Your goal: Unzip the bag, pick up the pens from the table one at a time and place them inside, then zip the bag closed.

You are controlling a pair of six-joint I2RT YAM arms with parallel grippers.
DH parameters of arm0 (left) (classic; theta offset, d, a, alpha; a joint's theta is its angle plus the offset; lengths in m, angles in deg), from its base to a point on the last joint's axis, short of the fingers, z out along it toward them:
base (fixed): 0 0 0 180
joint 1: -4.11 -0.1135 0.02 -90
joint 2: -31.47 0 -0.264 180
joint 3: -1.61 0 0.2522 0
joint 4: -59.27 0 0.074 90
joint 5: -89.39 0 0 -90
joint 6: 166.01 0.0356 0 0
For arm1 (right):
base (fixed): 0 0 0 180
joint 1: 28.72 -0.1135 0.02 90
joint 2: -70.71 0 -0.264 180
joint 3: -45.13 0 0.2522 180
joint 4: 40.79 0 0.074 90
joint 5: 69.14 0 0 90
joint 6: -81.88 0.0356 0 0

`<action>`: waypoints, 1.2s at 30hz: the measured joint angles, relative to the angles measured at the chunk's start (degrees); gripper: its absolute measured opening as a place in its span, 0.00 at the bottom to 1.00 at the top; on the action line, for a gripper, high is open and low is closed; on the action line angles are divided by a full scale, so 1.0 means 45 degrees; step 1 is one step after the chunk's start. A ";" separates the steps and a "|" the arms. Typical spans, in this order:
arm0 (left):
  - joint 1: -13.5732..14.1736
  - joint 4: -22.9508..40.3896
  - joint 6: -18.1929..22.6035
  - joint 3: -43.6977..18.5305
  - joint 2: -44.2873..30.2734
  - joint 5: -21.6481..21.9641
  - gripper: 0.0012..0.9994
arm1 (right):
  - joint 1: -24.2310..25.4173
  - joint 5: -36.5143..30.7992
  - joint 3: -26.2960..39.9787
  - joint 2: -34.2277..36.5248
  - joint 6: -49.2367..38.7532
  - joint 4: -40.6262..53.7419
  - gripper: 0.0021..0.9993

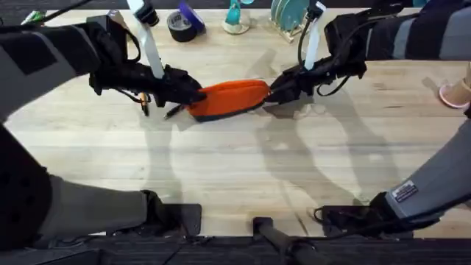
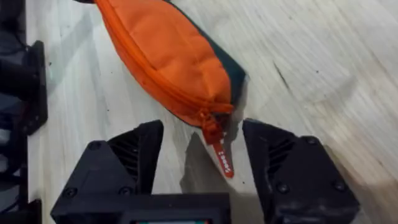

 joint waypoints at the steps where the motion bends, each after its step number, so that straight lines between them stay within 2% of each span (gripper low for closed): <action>1: 0.0000 0.0000 0.0003 0.0000 0.0000 -0.0005 0.04 | -0.0029 0.0036 0.0000 0.0002 0.0000 -0.0002 0.77; 4: 0.0000 0.0000 0.0003 0.0000 0.0000 -0.0005 0.04 | -0.0058 0.0093 0.0000 0.0002 0.0000 -0.0006 0.73; 9: 0.0000 0.0000 0.0003 0.0000 0.0000 -0.0002 0.04 | -0.0068 0.0133 0.0000 -0.0001 0.0001 -0.0008 0.61; 11: 0.0000 -0.0005 0.0003 0.0000 0.0000 0.0000 0.04 | -0.0068 0.0133 0.0000 0.0002 -0.0024 -0.0021 0.48; 13: 0.0000 0.0000 0.0003 0.0000 0.0000 0.0000 0.04 | -0.0068 0.0113 0.0000 0.0002 0.0016 -0.0014 0.21; 14: 0.0000 0.0000 0.0003 0.0000 0.0000 0.0000 0.04 | -0.0068 0.0094 0.0000 0.0001 0.0004 -0.0040 0.15; 18: 0.0000 -0.0001 0.0002 0.0000 0.0000 0.0005 0.04 | -0.0044 0.0105 0.0000 0.0002 0.0000 -0.0039 0.04; 29: 0.0000 -0.0005 0.0003 0.0000 0.0000 0.0010 0.04 | 0.0160 0.0152 0.0000 0.0000 0.0134 -0.0002 0.03; 36: 0.0000 -0.0005 0.0003 0.0000 0.0000 0.0010 0.04 | 0.0595 0.0268 0.0000 0.0001 0.1817 0.0100 0.03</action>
